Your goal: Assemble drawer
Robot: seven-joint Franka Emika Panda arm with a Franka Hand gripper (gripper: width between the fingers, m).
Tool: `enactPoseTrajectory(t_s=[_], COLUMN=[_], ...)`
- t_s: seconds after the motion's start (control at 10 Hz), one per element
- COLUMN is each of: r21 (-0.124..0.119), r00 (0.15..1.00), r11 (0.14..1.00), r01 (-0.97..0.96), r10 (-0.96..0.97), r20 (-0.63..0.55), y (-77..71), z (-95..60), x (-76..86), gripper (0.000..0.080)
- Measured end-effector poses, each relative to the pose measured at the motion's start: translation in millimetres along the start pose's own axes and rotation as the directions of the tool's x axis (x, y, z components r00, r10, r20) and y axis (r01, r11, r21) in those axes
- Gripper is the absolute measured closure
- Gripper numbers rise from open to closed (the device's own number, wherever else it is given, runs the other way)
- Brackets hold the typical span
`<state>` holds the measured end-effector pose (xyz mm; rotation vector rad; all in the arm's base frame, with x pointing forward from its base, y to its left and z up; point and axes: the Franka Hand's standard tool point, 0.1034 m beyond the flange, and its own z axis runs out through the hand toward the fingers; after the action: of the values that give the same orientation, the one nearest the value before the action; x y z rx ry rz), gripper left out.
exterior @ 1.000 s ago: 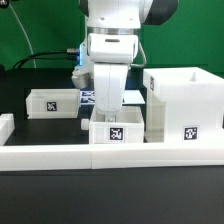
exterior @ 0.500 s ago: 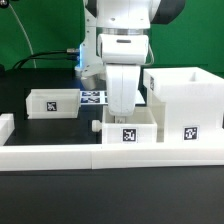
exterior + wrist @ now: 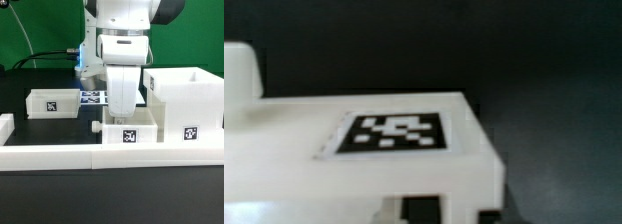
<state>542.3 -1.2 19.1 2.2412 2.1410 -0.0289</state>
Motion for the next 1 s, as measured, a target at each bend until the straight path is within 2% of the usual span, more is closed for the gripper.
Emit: enactPoseTrajectory(t_s=[0.2, 0.4, 0.8, 1.0], r21=[0.002, 0.013, 0.015, 0.026], r00=[0.999, 0.999, 0.999, 0.999], r11=[0.999, 0.999, 0.999, 0.999], r01=[0.050, 0.040, 0.036, 0.038], r10=[-0.050, -0.040, -0.037, -0.038], r20=[0.019, 0.023, 0.023, 0.022], y=[-0.6, -2.3, -3.3, -10.0], z=[-0.3, 0.3, 1.0, 4.5], x=[6.1, 4.4, 2.7, 4.0], gripper=[0.0758, 0.0758, 0.0758, 0.0758])
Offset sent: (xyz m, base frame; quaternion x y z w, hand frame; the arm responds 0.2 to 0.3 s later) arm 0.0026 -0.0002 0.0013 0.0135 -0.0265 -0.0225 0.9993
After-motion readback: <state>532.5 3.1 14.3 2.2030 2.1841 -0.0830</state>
